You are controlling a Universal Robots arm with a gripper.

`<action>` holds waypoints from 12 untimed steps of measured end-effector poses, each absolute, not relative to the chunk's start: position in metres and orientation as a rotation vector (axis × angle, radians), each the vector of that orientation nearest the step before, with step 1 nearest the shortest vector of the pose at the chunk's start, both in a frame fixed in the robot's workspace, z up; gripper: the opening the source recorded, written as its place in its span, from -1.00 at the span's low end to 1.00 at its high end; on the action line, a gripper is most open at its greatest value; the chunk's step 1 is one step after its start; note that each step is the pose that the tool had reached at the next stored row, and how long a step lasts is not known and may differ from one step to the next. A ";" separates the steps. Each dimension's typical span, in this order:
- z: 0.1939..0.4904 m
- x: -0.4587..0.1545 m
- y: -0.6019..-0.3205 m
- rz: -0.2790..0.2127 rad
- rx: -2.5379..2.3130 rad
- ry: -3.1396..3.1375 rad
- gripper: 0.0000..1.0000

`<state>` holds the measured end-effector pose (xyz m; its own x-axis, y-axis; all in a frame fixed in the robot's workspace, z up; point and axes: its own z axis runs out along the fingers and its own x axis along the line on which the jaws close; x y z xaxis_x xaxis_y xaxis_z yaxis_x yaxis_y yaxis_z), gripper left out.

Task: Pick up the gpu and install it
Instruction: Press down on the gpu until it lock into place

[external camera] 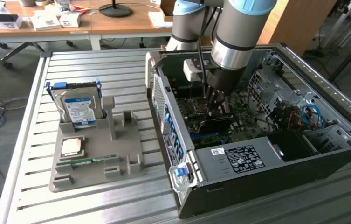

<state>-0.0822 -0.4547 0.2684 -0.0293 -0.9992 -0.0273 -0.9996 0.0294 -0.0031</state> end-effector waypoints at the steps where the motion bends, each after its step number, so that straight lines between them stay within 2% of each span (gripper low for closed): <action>1: 0.268 -0.082 -0.455 0.026 -2.173 2.238 -0.79; 12: 0.270 -0.082 -0.455 0.026 -2.173 2.238 -0.79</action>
